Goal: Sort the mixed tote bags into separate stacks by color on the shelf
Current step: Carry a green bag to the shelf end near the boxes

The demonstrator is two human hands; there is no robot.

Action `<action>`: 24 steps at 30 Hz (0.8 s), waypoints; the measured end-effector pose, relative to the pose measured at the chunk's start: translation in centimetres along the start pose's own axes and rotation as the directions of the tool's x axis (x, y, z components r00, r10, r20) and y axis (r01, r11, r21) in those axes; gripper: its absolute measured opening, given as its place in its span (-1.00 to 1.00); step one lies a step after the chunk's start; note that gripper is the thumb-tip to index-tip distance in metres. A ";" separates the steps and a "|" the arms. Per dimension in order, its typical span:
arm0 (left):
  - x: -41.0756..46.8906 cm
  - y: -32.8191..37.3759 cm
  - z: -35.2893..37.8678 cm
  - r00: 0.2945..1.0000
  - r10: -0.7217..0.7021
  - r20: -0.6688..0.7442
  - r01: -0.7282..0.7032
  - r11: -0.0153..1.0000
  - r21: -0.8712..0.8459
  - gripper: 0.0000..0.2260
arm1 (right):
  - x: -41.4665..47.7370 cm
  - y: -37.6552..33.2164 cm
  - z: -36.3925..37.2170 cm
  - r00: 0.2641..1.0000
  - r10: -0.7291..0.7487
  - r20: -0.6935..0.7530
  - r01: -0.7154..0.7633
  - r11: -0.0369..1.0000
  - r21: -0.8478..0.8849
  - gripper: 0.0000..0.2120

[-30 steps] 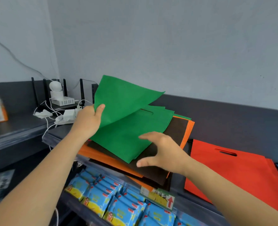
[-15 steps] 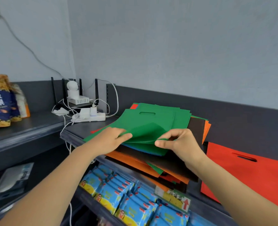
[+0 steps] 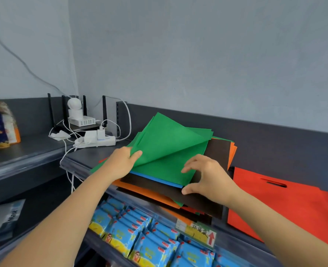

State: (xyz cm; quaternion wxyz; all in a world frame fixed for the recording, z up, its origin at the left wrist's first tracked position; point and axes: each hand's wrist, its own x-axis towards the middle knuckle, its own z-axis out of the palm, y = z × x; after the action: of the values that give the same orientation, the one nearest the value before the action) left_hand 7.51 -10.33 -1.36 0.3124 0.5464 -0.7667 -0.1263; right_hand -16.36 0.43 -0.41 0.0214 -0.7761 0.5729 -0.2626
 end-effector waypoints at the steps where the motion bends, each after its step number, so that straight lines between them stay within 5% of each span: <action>1: 0.0 0.1 0.0 1.000 -0.001 0.007 0.001 1.000 -0.006 -0.66 | -0.1 0.2 0.2 0.999 -0.032 0.019 0.033 0.997 -0.063 -0.62; 6: -0.2 0.3 -0.2 0.998 0.061 0.035 -0.062 0.997 0.047 -0.65 | 0.9 0.2 0.2 0.964 -0.142 -0.224 0.126 0.988 -0.084 -0.90; 13: -2.0 2.7 -0.7 0.968 0.221 0.120 -0.231 0.970 0.074 -0.70 | 2.9 -1.5 -1.3 0.827 0.169 -0.536 -0.059 0.975 0.216 -0.92; 16: -2.5 3.7 -0.4 0.955 0.287 0.070 -0.293 0.890 0.349 -0.52 | 2.5 -1.6 -1.8 0.794 0.349 -0.499 -0.118 0.892 0.436 -0.98; 18: -2.8 4.4 -0.2 0.927 0.376 -0.016 -0.316 0.802 0.506 -0.66 | 2.1 -1.3 -2.0 0.756 0.504 -0.417 -0.122 0.735 0.667 -0.94; 20: -2.8 4.9 0.1 0.899 0.436 -0.044 -0.353 0.780 0.516 -0.71 | 1.6 -0.6 -2.3 0.712 0.666 -0.225 -0.134 0.443 0.887 -0.75; 24: -2.8 5.4 0.5 0.862 0.497 0.099 -0.484 0.749 0.453 -0.72 | 0.4 1.6 -3.4 0.669 0.696 0.261 -0.303 -0.066 0.951 -0.63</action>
State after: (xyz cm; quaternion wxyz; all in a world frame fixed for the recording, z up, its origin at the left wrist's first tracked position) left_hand 3.71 -5.80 0.21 0.2059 0.3861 -0.8859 0.1543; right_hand -19.15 0.48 2.13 0.5088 -0.2463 0.5114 -0.6472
